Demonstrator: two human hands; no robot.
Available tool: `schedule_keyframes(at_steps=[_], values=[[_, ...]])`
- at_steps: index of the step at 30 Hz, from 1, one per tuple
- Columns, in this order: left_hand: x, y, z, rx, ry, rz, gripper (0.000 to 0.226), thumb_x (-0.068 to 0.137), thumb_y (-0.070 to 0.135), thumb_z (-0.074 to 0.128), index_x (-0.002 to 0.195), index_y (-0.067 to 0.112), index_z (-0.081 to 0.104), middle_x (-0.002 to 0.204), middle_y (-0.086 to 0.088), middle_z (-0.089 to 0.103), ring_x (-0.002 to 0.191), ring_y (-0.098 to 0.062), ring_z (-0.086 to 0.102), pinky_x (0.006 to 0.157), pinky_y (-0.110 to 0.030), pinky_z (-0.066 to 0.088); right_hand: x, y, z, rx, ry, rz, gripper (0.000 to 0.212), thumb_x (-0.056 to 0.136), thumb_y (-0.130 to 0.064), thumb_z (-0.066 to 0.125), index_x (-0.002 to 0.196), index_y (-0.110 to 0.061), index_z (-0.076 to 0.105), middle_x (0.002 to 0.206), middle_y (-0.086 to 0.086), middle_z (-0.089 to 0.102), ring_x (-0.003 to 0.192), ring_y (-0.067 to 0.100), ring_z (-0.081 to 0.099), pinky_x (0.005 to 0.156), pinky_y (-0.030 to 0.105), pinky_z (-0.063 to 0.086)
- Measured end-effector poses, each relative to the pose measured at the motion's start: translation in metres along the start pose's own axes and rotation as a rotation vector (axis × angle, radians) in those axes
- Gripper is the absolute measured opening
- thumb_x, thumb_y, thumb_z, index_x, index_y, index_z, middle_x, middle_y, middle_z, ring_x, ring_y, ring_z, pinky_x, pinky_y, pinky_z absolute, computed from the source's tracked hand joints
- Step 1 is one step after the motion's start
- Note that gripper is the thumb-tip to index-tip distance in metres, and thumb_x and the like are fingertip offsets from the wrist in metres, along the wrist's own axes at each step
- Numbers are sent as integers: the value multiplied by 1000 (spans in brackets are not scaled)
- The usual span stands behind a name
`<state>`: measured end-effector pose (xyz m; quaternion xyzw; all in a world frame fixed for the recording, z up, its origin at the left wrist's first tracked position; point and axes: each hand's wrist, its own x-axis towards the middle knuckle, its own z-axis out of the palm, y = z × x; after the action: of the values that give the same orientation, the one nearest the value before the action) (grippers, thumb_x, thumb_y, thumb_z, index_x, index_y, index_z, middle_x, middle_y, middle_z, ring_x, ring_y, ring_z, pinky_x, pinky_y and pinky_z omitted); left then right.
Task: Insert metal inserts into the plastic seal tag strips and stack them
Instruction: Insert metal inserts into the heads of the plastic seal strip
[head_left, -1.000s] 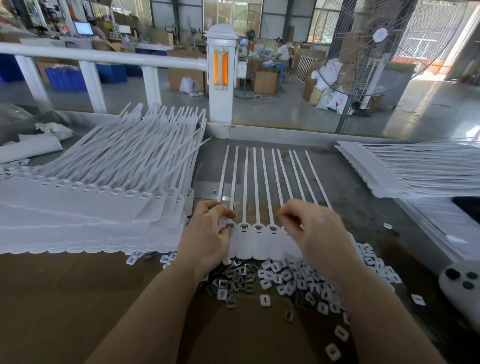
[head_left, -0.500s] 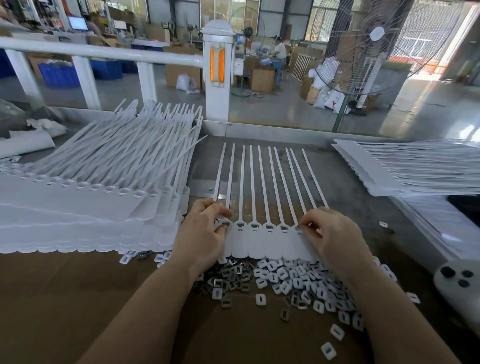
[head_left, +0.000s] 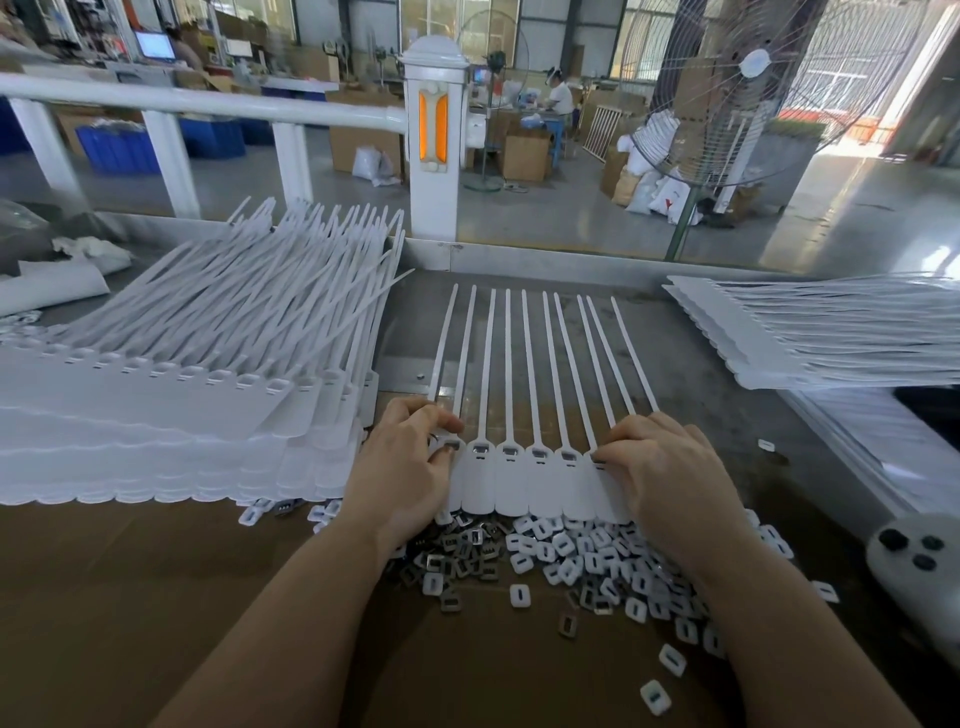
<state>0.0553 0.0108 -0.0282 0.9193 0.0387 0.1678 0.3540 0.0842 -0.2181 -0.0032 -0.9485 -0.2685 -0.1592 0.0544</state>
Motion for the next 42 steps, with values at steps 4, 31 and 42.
schedule_keyframes(at_steps=[4, 31, 42], values=[[0, -1, 1, 6, 0, -4, 17, 89, 17, 58, 101, 29, 58, 110, 13, 40, 99, -5, 45, 90, -17, 36, -1, -1, -1, 51, 80, 47, 30, 76, 7, 65, 97, -13, 73, 101, 1, 67, 95, 23, 60, 84, 38, 43], [-1, 3, -1, 8, -8, -4, 18, 89, 15, 58, 98, 31, 58, 108, 13, 40, 98, -5, 45, 89, -16, 36, -1, 1, 7, 240, 160, 204, 24, 77, 10, 62, 80, -12, 71, 92, 2, 61, 88, 17, 55, 82, 35, 43], [-1, 4, -1, 13, 0, 1, 16, 90, 16, 58, 99, 29, 59, 108, 13, 40, 99, -4, 45, 87, -15, 34, -2, 2, 4, 175, 73, 144, 13, 85, -15, 63, 91, -20, 74, 103, -5, 60, 100, 14, 52, 84, 26, 28]])
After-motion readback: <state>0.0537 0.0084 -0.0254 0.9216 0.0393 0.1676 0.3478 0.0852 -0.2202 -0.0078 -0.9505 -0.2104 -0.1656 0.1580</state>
